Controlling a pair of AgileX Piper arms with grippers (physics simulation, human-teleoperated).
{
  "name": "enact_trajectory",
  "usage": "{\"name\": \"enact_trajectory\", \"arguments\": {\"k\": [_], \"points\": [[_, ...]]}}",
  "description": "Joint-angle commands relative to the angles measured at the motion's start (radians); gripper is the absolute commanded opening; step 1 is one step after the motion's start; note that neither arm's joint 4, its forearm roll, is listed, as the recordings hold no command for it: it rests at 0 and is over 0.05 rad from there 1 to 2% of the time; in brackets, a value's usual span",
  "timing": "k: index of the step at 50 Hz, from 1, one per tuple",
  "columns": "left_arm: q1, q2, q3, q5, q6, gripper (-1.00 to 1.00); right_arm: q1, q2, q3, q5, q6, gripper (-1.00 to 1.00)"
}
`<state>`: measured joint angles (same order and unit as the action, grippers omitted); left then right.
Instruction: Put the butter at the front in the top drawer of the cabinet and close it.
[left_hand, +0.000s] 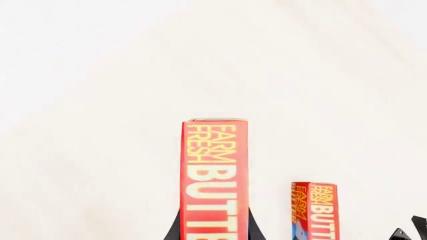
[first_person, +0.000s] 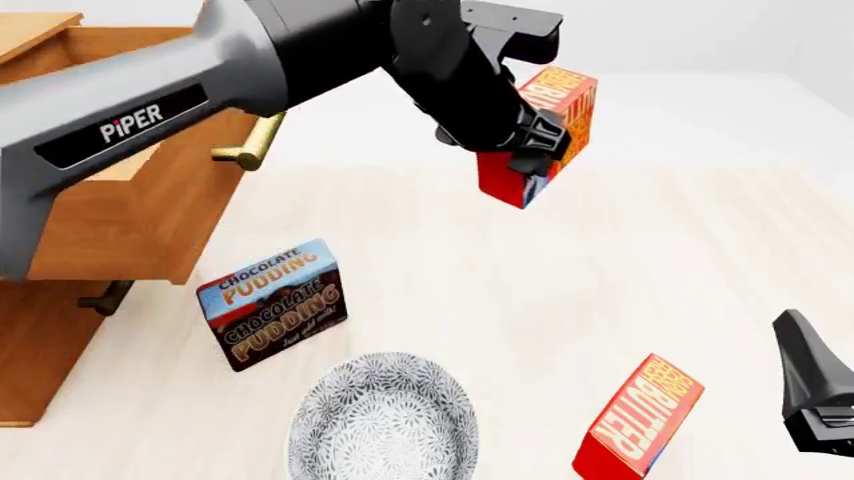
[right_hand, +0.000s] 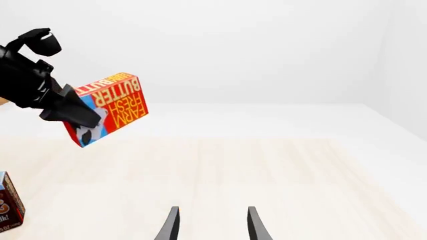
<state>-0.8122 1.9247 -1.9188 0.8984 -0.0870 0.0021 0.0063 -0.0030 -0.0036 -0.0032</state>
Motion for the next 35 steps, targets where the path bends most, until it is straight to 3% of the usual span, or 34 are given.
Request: {"name": "enact_trajectory", "arguments": {"k": [1,28,35], "points": [[0.053,-0.062,-0.036,0.07,0.067,-1.0,0.0,-0.001,0.0,0.0,0.0,1.0],[0.182,-0.112,-0.247,0.301,0.14,-1.0,0.0,0.0,0.0,0.0,0.0,1.0],[0.229,-0.144,-0.235,0.321,0.164,-1.0,0.0,-0.002,0.0,0.002,0.0,1.0]]}}
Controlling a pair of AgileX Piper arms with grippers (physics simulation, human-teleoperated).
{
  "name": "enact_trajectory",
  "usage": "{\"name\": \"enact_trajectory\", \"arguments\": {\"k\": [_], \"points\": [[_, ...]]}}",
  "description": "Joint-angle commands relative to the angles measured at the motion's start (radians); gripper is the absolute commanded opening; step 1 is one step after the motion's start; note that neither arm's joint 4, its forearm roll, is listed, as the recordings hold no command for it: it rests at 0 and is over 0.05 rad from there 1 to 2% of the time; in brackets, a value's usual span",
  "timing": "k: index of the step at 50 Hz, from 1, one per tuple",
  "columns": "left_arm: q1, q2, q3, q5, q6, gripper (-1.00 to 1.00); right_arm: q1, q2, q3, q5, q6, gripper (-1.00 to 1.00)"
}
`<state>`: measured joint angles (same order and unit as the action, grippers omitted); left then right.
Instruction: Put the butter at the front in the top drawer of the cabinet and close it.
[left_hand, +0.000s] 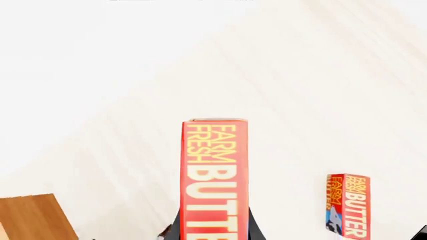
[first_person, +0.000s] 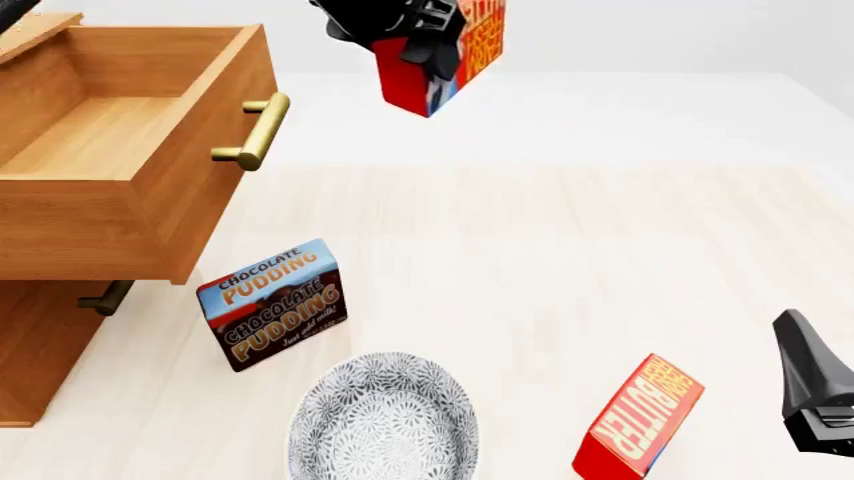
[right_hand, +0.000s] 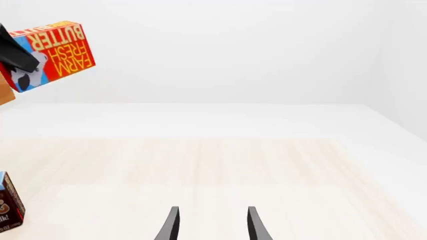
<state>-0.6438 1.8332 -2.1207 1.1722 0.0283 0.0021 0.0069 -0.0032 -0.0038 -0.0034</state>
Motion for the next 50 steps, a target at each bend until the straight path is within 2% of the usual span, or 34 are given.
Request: {"name": "enact_trajectory", "arguments": {"k": [1,11,14,50], "points": [[0.06,-0.052,-0.033,0.047,0.049,-1.0,0.0,-0.002,0.0,0.002,0.0,1.0],[0.125,-0.111,0.018,0.048,0.071,-1.0,0.0,-0.003,-0.001,0.004,0.001,1.0],[0.161,-0.133,0.043,0.048,0.1,-1.0,0.0,-0.004,-0.001,0.005,0.001,1.0],[0.407,-0.352,0.24,0.048,0.101,-1.0,0.0,-0.005,0.001,0.004,0.0,1.0]]}}
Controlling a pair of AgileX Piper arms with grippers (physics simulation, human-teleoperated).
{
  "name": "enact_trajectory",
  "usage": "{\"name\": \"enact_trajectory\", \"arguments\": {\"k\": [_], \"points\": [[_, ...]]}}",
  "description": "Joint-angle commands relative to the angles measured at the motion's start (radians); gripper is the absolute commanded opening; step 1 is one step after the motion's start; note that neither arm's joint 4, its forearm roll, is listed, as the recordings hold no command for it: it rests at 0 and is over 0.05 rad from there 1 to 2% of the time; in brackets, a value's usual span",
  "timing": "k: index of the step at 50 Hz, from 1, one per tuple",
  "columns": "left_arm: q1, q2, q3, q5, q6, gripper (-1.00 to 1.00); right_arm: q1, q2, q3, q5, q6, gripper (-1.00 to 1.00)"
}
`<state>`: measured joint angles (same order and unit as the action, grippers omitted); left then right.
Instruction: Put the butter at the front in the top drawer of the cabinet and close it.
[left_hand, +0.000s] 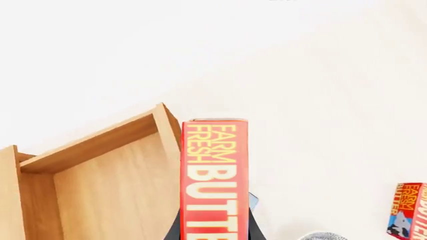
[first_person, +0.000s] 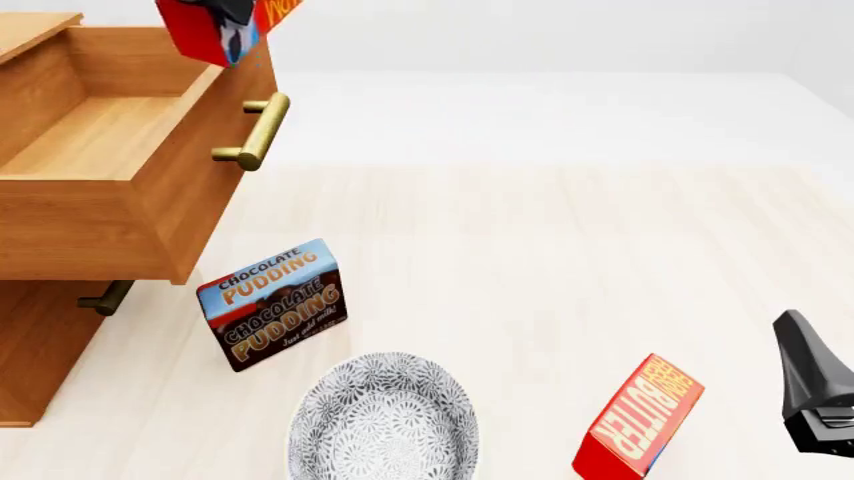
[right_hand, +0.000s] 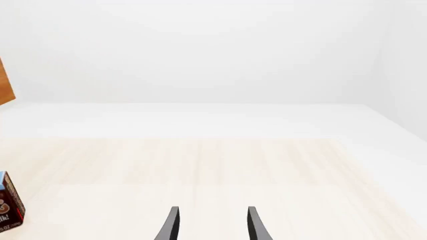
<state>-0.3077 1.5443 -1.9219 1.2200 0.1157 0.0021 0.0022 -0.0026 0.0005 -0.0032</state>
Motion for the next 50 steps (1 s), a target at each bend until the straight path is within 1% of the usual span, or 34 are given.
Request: {"name": "enact_trajectory", "arguments": {"k": [1,3,4,10,21,29,32,40,50], "points": [[0.086,-0.073,0.047,0.0,0.013,-1.0,0.0,0.0,0.001,0.0,0.001,1.0],[0.087,-0.077,0.048,0.0,0.01,-1.0,0.0,0.0,0.001,-0.001,0.0,1.0],[0.105,-0.087,0.055,0.0,0.013,-1.0,0.0,0.0,0.001,0.0,0.0,1.0],[0.15,-0.114,0.087,0.0,0.022,-1.0,0.0,0.0,0.001,0.0,0.001,1.0],[0.217,-0.182,0.143,0.0,0.013,-1.0,0.0,0.0,0.001,0.0,0.001,1.0],[0.253,-0.223,0.187,0.0,-0.008,-1.0,0.0,0.0,0.001,0.0,0.0,1.0],[0.255,-0.237,0.206,0.0,-0.032,-1.0,0.0,0.0,0.001,0.0,0.001,1.0],[0.279,-0.256,0.245,0.0,-0.068,-1.0,0.0,0.0,0.001,0.0,0.001,1.0],[0.312,-0.262,0.287,0.0,-0.087,-1.0,0.0,0.0,0.001,0.0,0.0,1.0]]}}
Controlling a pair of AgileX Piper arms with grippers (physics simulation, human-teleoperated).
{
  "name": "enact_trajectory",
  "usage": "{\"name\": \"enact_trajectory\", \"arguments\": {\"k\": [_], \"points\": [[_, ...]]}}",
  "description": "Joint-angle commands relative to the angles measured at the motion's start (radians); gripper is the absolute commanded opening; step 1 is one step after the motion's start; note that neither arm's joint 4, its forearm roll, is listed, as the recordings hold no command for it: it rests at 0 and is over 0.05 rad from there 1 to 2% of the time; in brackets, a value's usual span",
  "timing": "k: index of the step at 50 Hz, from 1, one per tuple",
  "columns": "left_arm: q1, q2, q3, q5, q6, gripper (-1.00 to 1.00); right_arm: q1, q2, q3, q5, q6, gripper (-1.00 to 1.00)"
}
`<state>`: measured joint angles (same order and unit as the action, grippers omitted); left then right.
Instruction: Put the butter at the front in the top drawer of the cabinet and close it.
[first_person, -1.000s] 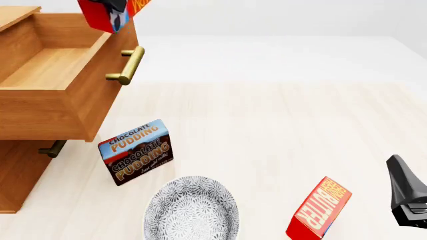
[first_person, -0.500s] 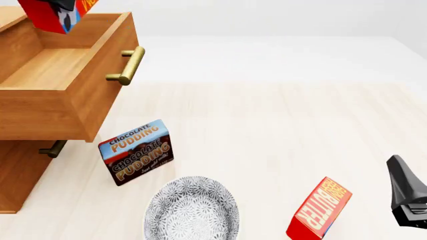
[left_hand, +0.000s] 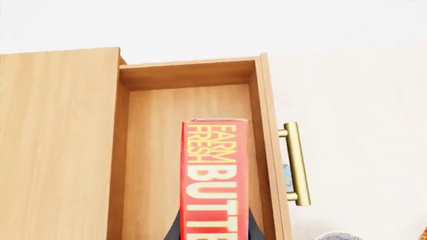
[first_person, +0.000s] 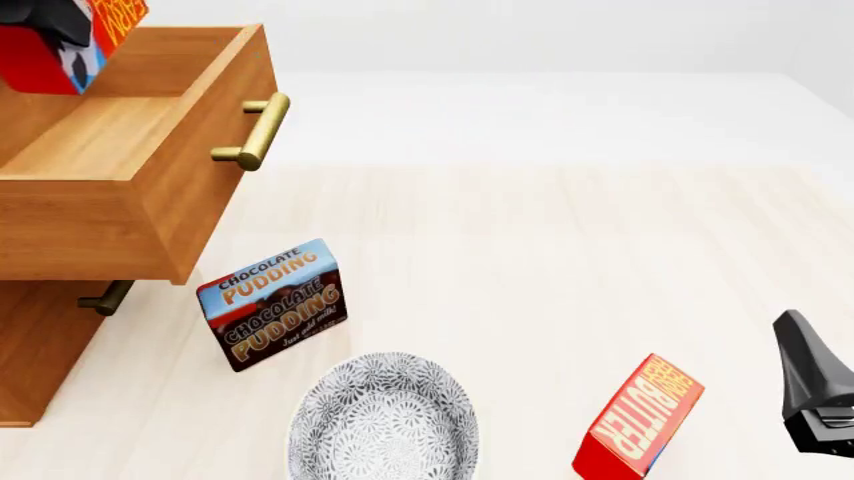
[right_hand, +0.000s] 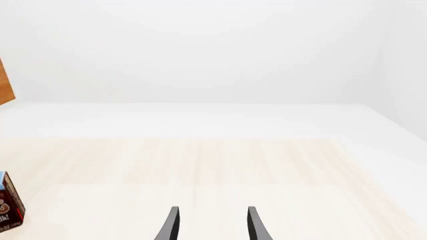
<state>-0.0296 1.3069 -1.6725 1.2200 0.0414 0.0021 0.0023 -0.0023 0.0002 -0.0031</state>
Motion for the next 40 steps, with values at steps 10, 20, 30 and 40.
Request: {"name": "enact_trajectory", "arguments": {"k": [10,20,30,40], "points": [[0.035,-0.01,0.069,0.0,-0.041,-1.0,0.0,0.0,0.0,0.0,0.0,1.0],[0.037,0.017,0.068,0.0,-0.068,-1.0,0.0,0.0,0.0,0.0,0.001,1.0],[0.036,0.032,0.066,-0.001,-0.088,-1.0,0.0,0.0,0.0,0.0,0.0,1.0],[0.033,0.052,0.084,-0.018,-0.101,-1.0,0.0,0.0,0.0,0.0,0.001,1.0]]}}
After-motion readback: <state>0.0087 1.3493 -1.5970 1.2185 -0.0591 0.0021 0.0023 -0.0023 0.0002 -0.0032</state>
